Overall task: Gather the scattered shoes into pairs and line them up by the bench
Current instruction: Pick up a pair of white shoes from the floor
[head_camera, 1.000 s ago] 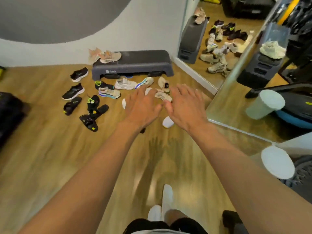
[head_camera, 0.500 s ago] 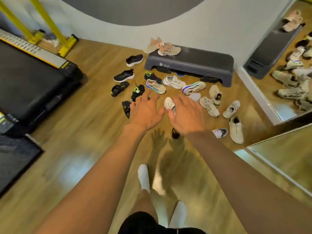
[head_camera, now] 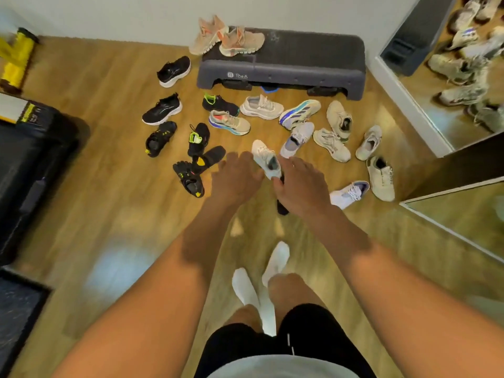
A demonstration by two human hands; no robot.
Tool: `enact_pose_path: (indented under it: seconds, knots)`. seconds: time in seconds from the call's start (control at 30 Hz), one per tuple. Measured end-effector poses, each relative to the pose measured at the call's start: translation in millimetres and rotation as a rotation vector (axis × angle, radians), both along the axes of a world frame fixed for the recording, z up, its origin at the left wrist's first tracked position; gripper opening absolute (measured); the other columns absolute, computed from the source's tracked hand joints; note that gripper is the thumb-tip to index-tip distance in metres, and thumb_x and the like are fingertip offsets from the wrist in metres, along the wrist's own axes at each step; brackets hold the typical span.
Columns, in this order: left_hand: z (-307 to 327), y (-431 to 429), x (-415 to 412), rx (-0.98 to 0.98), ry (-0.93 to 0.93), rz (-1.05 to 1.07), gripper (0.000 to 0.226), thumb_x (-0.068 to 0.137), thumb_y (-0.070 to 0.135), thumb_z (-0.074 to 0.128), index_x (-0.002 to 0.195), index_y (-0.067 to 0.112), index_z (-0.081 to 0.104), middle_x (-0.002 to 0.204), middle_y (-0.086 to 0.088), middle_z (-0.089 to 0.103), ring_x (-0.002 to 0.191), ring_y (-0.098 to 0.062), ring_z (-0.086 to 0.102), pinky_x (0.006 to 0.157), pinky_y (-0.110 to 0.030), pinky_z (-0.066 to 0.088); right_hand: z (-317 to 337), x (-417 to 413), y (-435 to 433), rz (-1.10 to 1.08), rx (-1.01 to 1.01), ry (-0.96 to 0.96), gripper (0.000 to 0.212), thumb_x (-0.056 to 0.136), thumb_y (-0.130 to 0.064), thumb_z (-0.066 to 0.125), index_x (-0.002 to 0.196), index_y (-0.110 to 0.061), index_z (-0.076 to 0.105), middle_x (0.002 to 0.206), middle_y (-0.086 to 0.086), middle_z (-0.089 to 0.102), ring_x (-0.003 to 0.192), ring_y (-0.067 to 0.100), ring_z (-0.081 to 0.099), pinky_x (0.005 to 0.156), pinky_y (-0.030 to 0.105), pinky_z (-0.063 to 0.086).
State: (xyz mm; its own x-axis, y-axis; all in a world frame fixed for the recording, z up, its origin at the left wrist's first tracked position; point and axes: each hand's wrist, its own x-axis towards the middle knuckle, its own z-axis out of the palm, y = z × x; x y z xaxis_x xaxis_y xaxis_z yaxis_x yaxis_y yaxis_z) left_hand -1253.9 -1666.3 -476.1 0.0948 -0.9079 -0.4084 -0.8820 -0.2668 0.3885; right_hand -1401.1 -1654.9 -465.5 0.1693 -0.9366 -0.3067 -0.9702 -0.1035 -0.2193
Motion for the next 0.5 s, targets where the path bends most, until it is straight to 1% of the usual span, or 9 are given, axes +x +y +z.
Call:
enact_pose_path:
  seconds: [0.07, 0.13, 0.23, 0.33, 0.4, 0.47, 0.5]
  knots:
    - [-14, -27, -2, 0.061, 0.043, 0.012, 0.056, 0.090, 0.047, 0.052, 0.140, 0.025, 0.040, 0.145, -0.007, 0.039, 0.130, -0.033, 0.041, 0.102, -0.053, 0.038, -18, -3, -21, -0.053, 0.050, 0.009, 0.044, 0.096, -0.039, 0.042, 0.134, -0.018, 0.044, 0.138, 0.005, 0.048, 0.126, 0.030, 0.044, 0.101, 0.050, 0.038]
    - [-30, -52, -3, 0.100, 0.046, 0.015, 0.056, 0.090, 0.047, 0.051, 0.141, 0.025, 0.040, 0.145, -0.008, 0.038, 0.129, -0.034, 0.041, 0.101, -0.052, 0.038, -37, -6, -42, -0.092, 0.110, 0.007, 0.040, 0.095, -0.038, 0.043, 0.129, -0.018, 0.046, 0.135, 0.005, 0.050, 0.125, 0.029, 0.045, 0.099, 0.048, 0.039]
    - [-60, -88, -8, 0.135, 0.057, 0.018, 0.052, 0.089, 0.044, 0.053, 0.136, 0.023, 0.044, 0.140, -0.009, 0.042, 0.124, -0.035, 0.045, 0.096, -0.049, 0.041, -68, -6, -75, -0.124, 0.193, -0.004, 0.039, 0.094, -0.037, 0.042, 0.126, -0.017, 0.048, 0.132, 0.007, 0.052, 0.122, 0.030, 0.047, 0.099, 0.048, 0.039]
    - [-96, -121, -11, 0.186, 0.095, 0.014, 0.051, 0.088, 0.040, 0.053, 0.134, 0.019, 0.046, 0.136, -0.012, 0.046, 0.121, -0.036, 0.047, 0.093, -0.047, 0.043, -102, -5, -103, -0.187, 0.215, -0.019, 0.040, 0.093, -0.038, 0.043, 0.126, -0.017, 0.049, 0.130, 0.008, 0.053, 0.119, 0.031, 0.050, 0.097, 0.048, 0.041]
    - [-125, -142, -12, 0.194, 0.113, -0.006, 0.049, 0.089, 0.038, 0.053, 0.133, 0.017, 0.047, 0.134, -0.014, 0.049, 0.118, -0.035, 0.050, 0.092, -0.043, 0.043, -129, 0, -120, -0.219, 0.225, -0.030, 0.044, 0.094, -0.039, 0.044, 0.133, -0.017, 0.046, 0.132, 0.009, 0.052, 0.121, 0.032, 0.048, 0.099, 0.047, 0.040]
    - [-158, -157, -14, 0.169, 0.177, -0.042, 0.039, 0.090, 0.031, 0.053, 0.125, 0.013, 0.054, 0.126, -0.015, 0.056, 0.108, -0.033, 0.056, 0.084, -0.036, 0.042, -161, 6, -134, -0.250, 0.237, -0.024, 0.048, 0.095, -0.040, 0.044, 0.137, -0.018, 0.044, 0.133, 0.009, 0.051, 0.122, 0.031, 0.047, 0.099, 0.044, 0.041]
    - [-174, -163, -15, 0.156, 0.211, -0.044, 0.032, 0.091, 0.027, 0.053, 0.119, 0.013, 0.058, 0.121, -0.015, 0.060, 0.103, -0.030, 0.058, 0.079, -0.031, 0.039, -178, 9, -142, -0.276, 0.242, -0.035, 0.046, 0.096, -0.041, 0.044, 0.136, -0.018, 0.045, 0.132, 0.008, 0.052, 0.121, 0.031, 0.049, 0.096, 0.043, 0.043]
